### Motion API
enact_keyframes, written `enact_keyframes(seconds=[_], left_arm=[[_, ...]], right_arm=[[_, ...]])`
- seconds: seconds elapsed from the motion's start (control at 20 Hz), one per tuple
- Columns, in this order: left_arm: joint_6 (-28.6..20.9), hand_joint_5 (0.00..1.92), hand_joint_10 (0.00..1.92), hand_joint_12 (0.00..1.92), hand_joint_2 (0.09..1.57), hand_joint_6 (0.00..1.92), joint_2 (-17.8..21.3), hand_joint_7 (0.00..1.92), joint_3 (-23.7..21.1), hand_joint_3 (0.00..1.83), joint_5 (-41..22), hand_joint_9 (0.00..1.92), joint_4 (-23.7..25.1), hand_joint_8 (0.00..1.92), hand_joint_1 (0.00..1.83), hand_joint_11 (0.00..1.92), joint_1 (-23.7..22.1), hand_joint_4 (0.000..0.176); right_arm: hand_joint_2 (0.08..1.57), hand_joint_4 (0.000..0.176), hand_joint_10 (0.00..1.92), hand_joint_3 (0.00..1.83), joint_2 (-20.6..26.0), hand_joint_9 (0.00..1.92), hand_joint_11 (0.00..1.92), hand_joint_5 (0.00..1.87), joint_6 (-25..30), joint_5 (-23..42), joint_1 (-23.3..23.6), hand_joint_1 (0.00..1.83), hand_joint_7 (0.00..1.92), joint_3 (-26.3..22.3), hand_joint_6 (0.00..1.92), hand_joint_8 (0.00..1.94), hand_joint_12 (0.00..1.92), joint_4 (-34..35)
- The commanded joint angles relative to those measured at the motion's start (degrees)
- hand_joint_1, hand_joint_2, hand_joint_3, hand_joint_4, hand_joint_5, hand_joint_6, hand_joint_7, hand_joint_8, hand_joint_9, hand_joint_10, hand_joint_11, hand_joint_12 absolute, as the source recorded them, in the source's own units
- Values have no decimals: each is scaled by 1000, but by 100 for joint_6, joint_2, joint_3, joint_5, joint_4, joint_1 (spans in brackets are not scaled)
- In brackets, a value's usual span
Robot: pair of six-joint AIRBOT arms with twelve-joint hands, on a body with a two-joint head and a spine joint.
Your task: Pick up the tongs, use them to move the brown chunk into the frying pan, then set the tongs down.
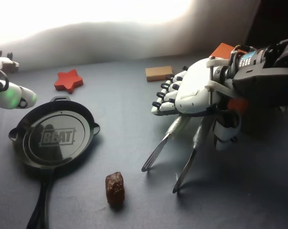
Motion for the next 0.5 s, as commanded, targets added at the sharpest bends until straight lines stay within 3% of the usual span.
enact_keyframes(seconds=[0.0, 0.1, 0.2, 0.25, 0.3, 0.35, 0.45], left_arm=[[-4, 133, 10, 723, 1298, 7, 38, 158, 24, 1, -40, 167, 259, 6, 64, 0, -72, 0], [38, 137, 11, 724, 1300, 8, 40, 160, 4, 2, -12, 171, 77, 7, 61, 0, -87, 0], [125, 146, 12, 785, 1314, 8, 51, 159, -39, 6, -11, 183, -115, 2, 50, 0, -164, 0], [125, 146, 12, 785, 1314, 8, 63, 159, -63, 6, -12, 183, -148, 2, 50, 0, -179, 0], [125, 151, 13, 797, 1318, 9, 73, 164, -80, 6, -25, 188, -184, 3, 80, 0, -182, 0], [151, 99, 1, 746, 1323, 4, 88, 130, -100, 5, -29, 160, -343, 2, 2, 0, -180, 0], [263, 130, 4, 800, 1333, 14, 88, 143, -104, 7, -68, 169, -624, 4, 4, 0, -187, 0]], right_arm=[[837, 0, 0, 0, 22, 0, 0, 13, -21, 361, -17, 1035, 22, 16, 5, 9, 0, -58], [839, 0, 9, 0, 17, 23, 0, 36, -23, 385, -34, 1029, 51, 19, 15, 20, 0, -59], [895, 0, 15, 6, 15, 194, 0, 212, -24, 402, -37, 1064, 225, 19, 18, 10, 386, -59], [895, 0, 15, 6, 14, 194, 0, 212, -25, 404, -37, 1064, 225, 19, 18, 10, 386, -59], [908, 0, 25, 8, 14, 239, 0, 257, -26, 404, -37, 1073, 280, 19, 27, 19, 537, -59], [922, 0, 52, 8, 14, 367, 0, 401, -26, 404, -35, 1085, 446, 19, 57, 41, 927, -59], [978, 0, 52, 12, 15, 534, 0, 574, -35, 410, -23, 1088, 626, 19, 45, 20, 1174, -59]])
